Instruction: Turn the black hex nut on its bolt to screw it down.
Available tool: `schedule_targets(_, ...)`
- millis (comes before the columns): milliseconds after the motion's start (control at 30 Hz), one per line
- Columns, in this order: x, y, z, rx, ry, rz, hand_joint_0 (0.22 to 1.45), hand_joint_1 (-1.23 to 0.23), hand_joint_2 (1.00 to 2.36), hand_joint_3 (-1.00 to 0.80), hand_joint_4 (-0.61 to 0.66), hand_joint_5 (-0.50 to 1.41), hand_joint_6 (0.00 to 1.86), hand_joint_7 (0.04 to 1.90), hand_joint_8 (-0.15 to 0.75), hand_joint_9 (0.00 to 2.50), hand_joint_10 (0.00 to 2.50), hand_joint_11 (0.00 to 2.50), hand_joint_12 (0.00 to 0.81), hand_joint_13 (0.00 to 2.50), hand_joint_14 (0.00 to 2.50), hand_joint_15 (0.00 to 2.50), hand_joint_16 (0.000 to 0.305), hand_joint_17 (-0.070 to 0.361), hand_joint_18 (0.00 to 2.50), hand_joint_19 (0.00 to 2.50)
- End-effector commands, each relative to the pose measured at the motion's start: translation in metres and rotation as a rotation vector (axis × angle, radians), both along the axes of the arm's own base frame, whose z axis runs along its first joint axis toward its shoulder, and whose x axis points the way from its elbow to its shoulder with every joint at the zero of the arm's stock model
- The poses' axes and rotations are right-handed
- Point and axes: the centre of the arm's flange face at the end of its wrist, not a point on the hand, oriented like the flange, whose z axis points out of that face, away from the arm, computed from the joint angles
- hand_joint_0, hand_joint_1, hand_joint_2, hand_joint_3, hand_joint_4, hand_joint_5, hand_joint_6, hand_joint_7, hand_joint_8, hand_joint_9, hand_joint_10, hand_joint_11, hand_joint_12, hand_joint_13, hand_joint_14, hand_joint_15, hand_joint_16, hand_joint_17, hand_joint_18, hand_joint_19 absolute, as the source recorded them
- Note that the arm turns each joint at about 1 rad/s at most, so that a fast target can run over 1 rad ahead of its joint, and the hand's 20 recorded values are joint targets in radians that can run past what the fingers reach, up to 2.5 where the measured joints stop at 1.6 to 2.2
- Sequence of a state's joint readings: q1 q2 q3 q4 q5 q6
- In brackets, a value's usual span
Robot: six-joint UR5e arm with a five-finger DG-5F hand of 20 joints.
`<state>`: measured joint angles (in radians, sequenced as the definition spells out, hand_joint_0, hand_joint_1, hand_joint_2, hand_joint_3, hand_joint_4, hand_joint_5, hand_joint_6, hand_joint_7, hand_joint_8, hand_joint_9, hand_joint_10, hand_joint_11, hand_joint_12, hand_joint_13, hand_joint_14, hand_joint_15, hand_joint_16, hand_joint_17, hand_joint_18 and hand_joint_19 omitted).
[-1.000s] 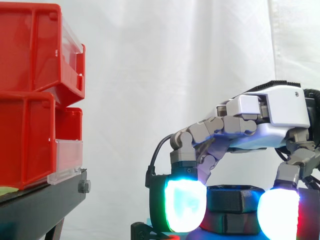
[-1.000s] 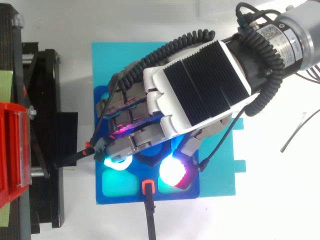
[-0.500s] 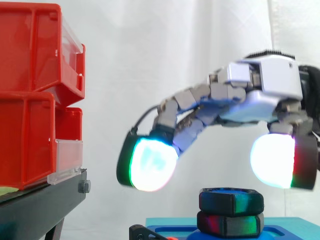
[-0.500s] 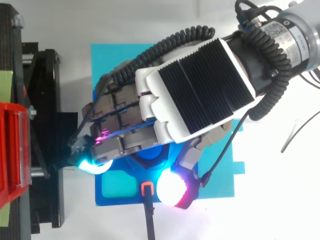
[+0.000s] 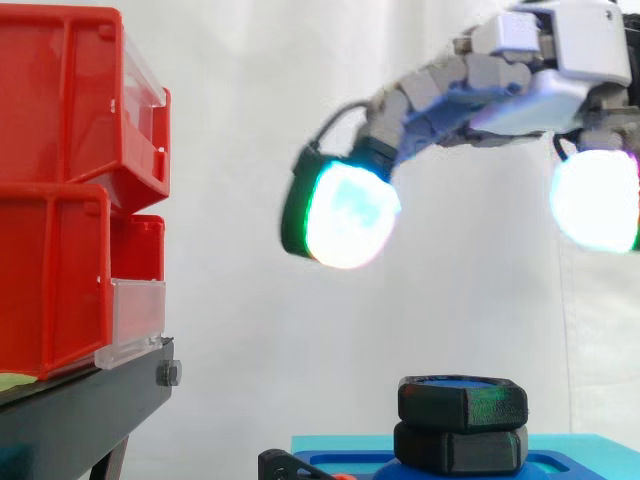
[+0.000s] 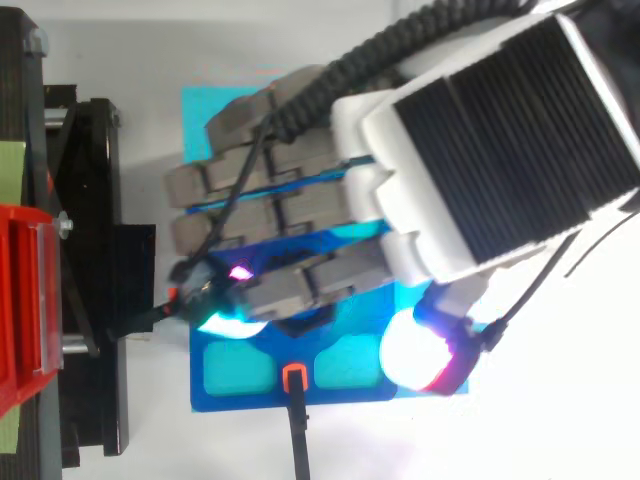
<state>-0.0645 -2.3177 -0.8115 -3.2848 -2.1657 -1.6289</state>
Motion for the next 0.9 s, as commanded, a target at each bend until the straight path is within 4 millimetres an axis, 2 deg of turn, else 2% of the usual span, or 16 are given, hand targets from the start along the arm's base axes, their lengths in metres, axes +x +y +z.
schedule_targets(0,-0.024,-0.01,-0.01,-0.022,0.125,0.004,0.41,-0.49,1.0,-0.5,0.11,-0.23,0.5,0.6,0.22,0.38,0.0,0.0,0.366,0.39,0.0,0.02,0.055,0.123,0.41,0.39)
schedule_targets(233,-0.047,-0.022,-0.01,-0.016,0.123,-0.004,0.42,-0.5,1.0,-0.5,0.1,-0.23,0.5,0.6,0.22,0.39,0.0,0.0,0.365,0.39,0.0,0.03,0.055,0.123,0.42,0.38)
schedule_targets(367,-0.062,-0.028,-0.011,-0.01,0.14,-0.001,0.39,-0.45,1.0,-0.5,0.02,-0.28,0.5,0.56,0.215,0.32,0.0,0.0,0.385,0.3,0.0,0.0,0.06,0.134,0.37,0.36)
schedule_targets(467,-0.072,-0.032,-0.006,-0.01,0.142,-0.001,0.38,-0.43,1.0,-0.5,0.0,-0.3,0.5,0.54,0.221,0.28,0.0,0.0,0.391,0.28,0.0,0.0,0.062,0.139,0.35,0.36)
schedule_targets(533,-0.082,-0.036,-0.002,-0.007,0.146,-0.001,0.38,-0.42,1.0,-0.5,-0.01,-0.3,0.5,0.54,0.215,0.26,0.0,0.0,0.389,0.32,0.0,0.0,0.061,0.138,0.42,0.37)
schedule_targets(600,-0.104,-0.044,0.004,0.004,0.159,0.003,0.38,-0.42,1.0,-0.5,-0.01,-0.3,0.5,0.54,0.198,0.22,0.0,0.0,0.384,0.36,0.0,0.0,0.061,0.137,0.46,0.37)
schedule_targets(633,-0.104,-0.044,0.004,0.004,0.159,0.003,0.39,-0.43,1.0,-0.5,-0.01,-0.3,0.5,0.53,0.195,0.21,0.0,0.0,0.382,0.36,0.0,0.0,0.061,0.137,0.48,0.38)
schedule_targets(700,-0.125,-0.048,0.008,0.011,0.17,-0.009,0.39,-0.43,1.0,-0.5,-0.01,-0.29,0.5,0.53,0.192,0.2,0.0,0.0,0.381,0.37,0.0,0.01,0.061,0.136,0.49,0.38)
schedule_targets(733,-0.129,-0.049,0.008,0.013,0.172,-0.011,0.4,-0.43,1.0,-0.5,-0.01,-0.29,0.5,0.53,0.19,0.2,0.0,0.0,0.38,0.36,0.0,0.01,0.06,0.135,0.49,0.38)
schedule_targets(767,-0.144,-0.052,0.015,0.034,0.159,-0.028,0.4,-0.43,1.0,-0.5,0.0,-0.29,0.5,0.53,0.189,0.2,0.0,0.0,0.377,0.36,0.0,0.01,0.06,0.135,0.49,0.39)
schedule_targets(867,-0.148,-0.055,0.016,0.071,0.177,-0.041,0.4,-0.44,1.0,-0.5,0.0,-0.28,0.5,0.53,0.186,0.2,0.0,0.0,0.376,0.32,0.0,0.01,0.059,0.133,0.48,0.38)
